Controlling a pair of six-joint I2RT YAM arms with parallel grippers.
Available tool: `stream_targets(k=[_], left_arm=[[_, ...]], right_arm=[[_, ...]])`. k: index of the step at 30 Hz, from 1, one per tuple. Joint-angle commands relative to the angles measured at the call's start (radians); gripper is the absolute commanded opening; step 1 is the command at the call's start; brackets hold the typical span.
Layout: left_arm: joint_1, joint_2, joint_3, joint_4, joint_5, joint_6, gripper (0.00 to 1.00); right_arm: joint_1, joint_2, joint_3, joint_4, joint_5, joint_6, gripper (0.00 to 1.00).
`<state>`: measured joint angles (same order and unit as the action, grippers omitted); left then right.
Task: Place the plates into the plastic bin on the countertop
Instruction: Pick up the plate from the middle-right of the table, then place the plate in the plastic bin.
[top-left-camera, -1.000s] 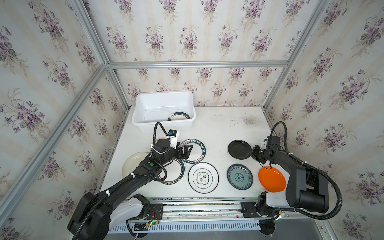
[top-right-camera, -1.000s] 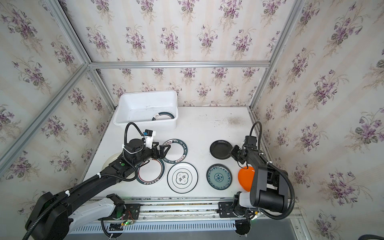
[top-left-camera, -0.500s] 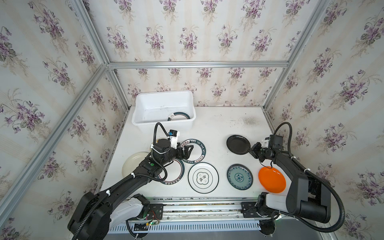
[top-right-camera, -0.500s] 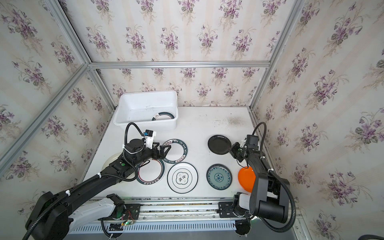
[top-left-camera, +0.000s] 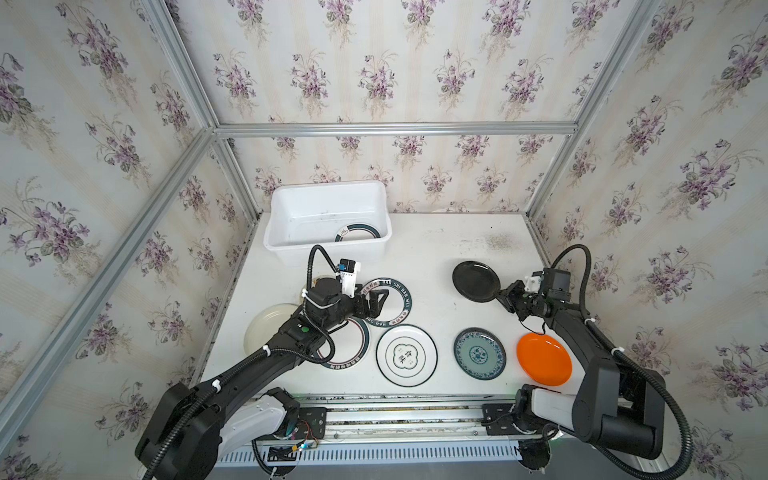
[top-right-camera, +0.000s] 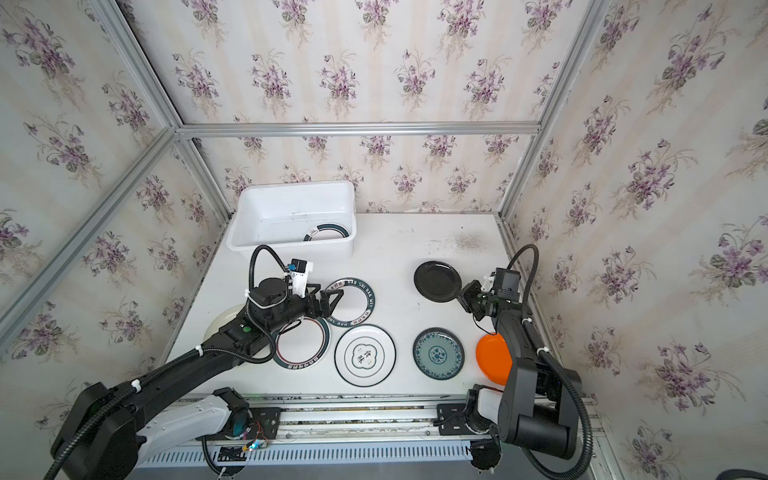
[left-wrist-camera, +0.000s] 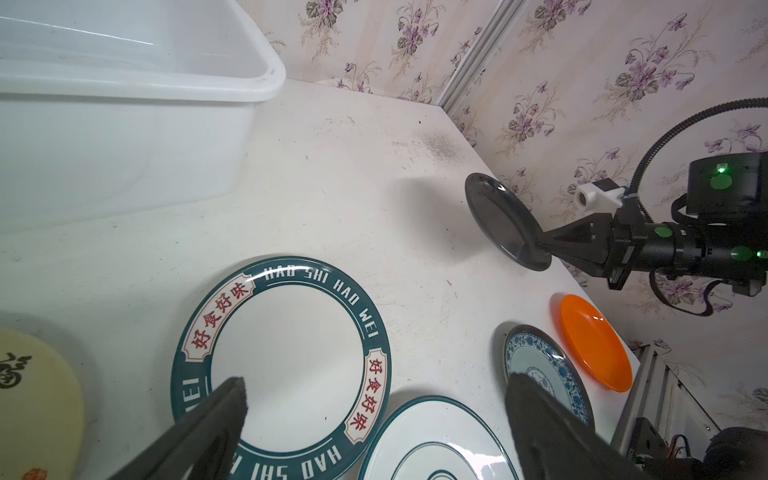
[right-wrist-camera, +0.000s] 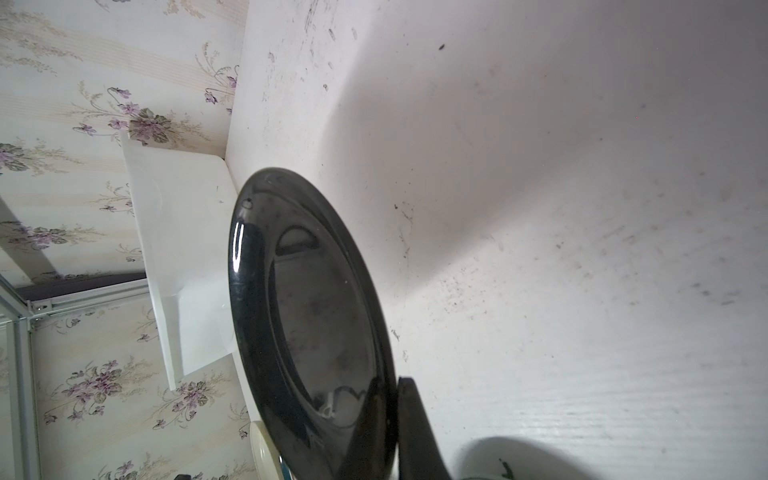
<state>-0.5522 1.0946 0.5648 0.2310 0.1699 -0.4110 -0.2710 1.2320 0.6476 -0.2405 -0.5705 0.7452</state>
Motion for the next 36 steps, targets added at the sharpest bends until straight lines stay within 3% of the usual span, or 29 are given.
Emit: stream_targets(k=[1,18,25,36], left_arm=[[-0.002,0.020,0.017,0.030,0.015,-0.014,0.99],[-0.040,0.211,0.206,0.010,0.026,-0.081,0.99],[-0.072,0.278,0.306,0.002,0.043,-0.098,0.99],[-0.079,0.383,0.407,-0.034,0.130,-0.148,0.99]], right_arm=[[0.003,-0.019,0.021,0.044,-0.024,0.003,0.00],[0.061,-0.007,0.072,0.102,-0.080,0.016,0.00],[0.151,0.019,0.088,0.142,-0.042,0.024,0.00],[0.263,0.070,0.061,0.331,-0.036,0.155,0.00]])
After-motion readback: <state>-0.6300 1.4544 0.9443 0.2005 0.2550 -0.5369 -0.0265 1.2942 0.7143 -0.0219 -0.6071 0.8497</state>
